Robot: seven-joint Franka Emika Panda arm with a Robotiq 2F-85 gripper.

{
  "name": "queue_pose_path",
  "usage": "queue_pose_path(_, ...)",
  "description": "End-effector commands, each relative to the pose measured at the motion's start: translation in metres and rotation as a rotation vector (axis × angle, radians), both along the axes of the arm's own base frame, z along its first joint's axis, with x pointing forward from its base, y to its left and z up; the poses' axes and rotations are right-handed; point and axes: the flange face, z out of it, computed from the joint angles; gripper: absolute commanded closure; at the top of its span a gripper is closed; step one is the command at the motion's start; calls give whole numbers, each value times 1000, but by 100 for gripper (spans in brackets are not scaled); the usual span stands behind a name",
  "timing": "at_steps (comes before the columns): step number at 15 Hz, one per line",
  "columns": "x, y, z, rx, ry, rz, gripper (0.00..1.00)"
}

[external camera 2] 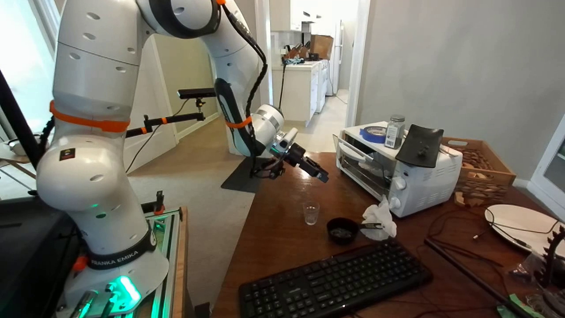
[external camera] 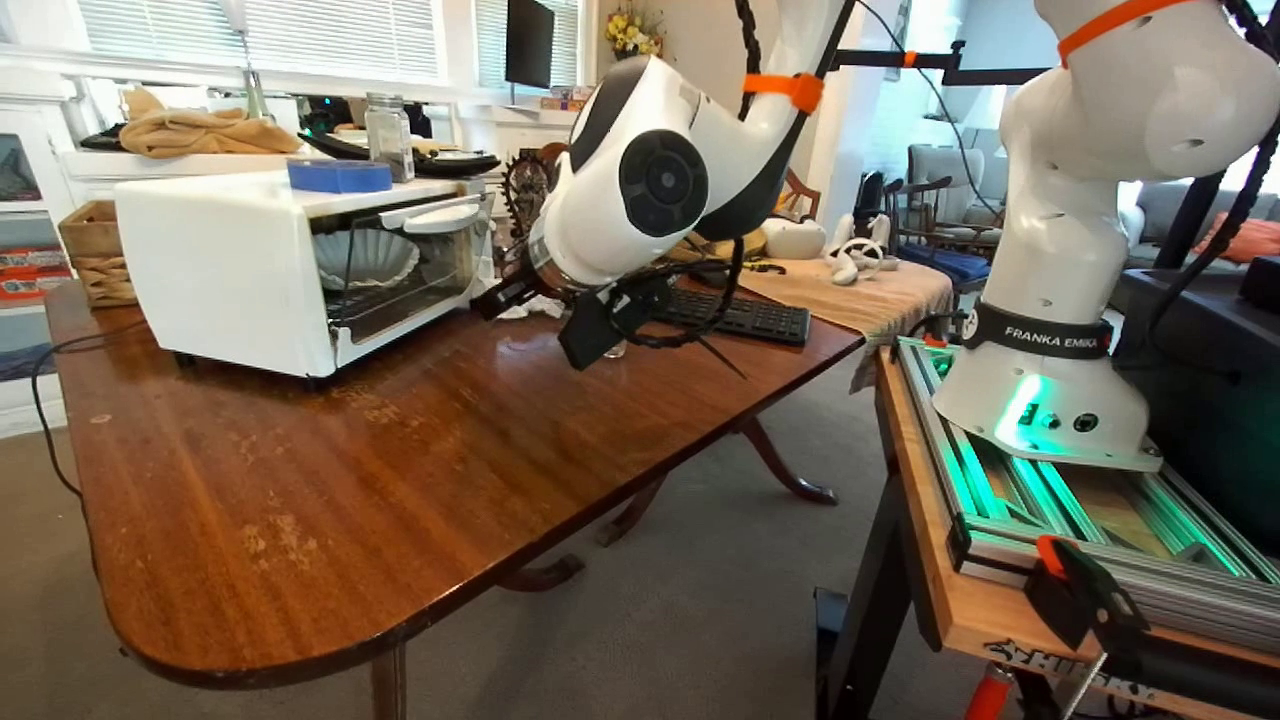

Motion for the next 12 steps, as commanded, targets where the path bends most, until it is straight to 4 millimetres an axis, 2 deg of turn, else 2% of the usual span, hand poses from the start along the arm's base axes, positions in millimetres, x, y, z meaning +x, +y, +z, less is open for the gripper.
queue_pose_path(1, 7, -13, 14, 43, -59, 42, 0)
queue_pose_path(8, 26, -37, 38, 65, -151, 5, 0)
queue_pose_path(12, 40, -47, 63, 81, -217, -33, 0)
